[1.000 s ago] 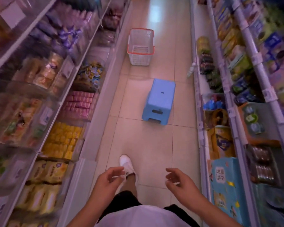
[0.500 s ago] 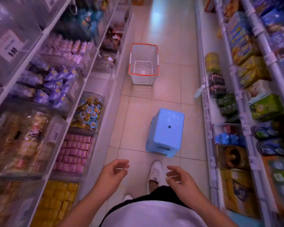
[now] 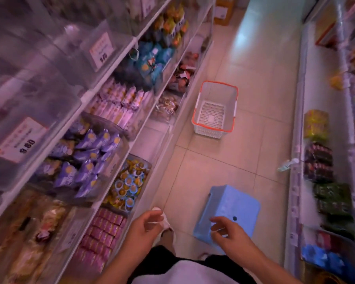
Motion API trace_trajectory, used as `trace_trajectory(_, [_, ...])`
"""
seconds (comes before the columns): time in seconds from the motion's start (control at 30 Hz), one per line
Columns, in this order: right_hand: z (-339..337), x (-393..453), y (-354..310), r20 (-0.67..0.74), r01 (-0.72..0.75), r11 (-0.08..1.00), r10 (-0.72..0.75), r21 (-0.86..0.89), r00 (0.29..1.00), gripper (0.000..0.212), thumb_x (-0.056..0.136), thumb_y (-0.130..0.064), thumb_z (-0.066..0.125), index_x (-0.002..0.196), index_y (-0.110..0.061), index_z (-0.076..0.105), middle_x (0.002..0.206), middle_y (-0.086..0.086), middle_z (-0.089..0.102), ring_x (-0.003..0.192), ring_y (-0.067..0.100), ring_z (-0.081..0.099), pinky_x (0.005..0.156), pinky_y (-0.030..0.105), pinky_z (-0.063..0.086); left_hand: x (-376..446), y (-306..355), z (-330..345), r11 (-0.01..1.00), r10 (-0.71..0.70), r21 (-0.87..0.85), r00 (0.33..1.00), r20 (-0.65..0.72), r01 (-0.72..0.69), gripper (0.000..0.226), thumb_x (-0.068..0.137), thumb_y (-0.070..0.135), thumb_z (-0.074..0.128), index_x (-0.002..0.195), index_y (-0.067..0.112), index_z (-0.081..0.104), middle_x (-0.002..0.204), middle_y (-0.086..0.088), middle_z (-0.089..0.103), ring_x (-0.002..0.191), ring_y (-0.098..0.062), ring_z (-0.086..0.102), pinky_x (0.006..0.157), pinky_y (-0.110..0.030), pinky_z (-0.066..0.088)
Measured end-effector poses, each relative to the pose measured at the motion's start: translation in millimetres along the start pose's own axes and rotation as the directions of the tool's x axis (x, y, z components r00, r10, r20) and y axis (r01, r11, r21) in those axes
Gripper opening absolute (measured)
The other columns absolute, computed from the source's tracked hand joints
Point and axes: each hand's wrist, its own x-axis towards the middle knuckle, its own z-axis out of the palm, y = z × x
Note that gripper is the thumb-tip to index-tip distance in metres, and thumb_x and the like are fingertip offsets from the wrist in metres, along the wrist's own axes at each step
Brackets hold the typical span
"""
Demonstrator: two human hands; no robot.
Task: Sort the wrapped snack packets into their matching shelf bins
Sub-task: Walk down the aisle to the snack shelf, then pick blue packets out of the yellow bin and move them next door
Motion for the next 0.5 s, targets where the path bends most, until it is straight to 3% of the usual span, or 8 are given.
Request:
trace_trajectory(0.2, [17, 97, -84, 0.103, 0.009, 1.0, -0.006, -0.028, 0.995, 0.027, 0.088, -0.028, 0.064, 0.114, -0.029, 0.062, 0.093, -0.007, 0.07, 0.078, -0.001, 0.066, 0.079, 0.02, 0.052, 77, 8, -42, 0.998, -0.017, 0.068, 1.0, -0.024, 0.019, 0.031, 0.085, -0.007, 0.066, 0.109, 0.013, 0.065, 0.102, -0.001, 0.07, 0.092, -0.014, 0.065, 0.073, -0.007, 0.046])
trace_trajectory(0.3, [28, 136, -126, 0.27, 0.133, 0.96, -0.064, -0.247, 0.961, 0.035, 0.089, -0.036, 0.059, 0.123, -0.03, 0.058, 0.101, -0.011, 0.069, 0.083, 0.002, 0.066, 0.079, 0.017, 0.05, 100, 3, -62, 0.994, -0.058, 0.083, 0.994, -0.087, 0.066, 0.032, 0.085, -0.001, 0.067, 0.112, 0.016, 0.063, 0.106, 0.003, 0.067, 0.093, -0.007, 0.064, 0.076, -0.01, 0.046])
trace_trajectory(0.4, [30, 166, -157, 0.413, 0.332, 0.816, -0.127, -0.474, 0.902, 0.043, 0.092, -0.04, 0.054, 0.133, -0.026, 0.053, 0.116, -0.006, 0.065, 0.095, 0.01, 0.064, 0.083, 0.02, 0.049, 110, -8, -69, 0.982, -0.121, 0.13, 0.983, -0.135, 0.138, 0.035, 0.085, 0.0, 0.067, 0.116, 0.015, 0.061, 0.112, -0.002, 0.066, 0.095, -0.008, 0.064, 0.081, -0.014, 0.048])
trace_trajectory(0.5, [27, 205, -179, 0.561, 0.558, 0.545, -0.181, -0.626, 0.808, 0.048, 0.093, -0.036, 0.049, 0.138, -0.02, 0.047, 0.125, 0.007, 0.059, 0.11, 0.025, 0.061, 0.09, 0.033, 0.049, 121, -18, -68, 0.968, -0.15, 0.168, 0.967, -0.205, 0.185, 0.037, 0.084, 0.01, 0.07, 0.118, 0.021, 0.061, 0.114, 0.005, 0.065, 0.096, -0.004, 0.063, 0.077, -0.002, 0.04])
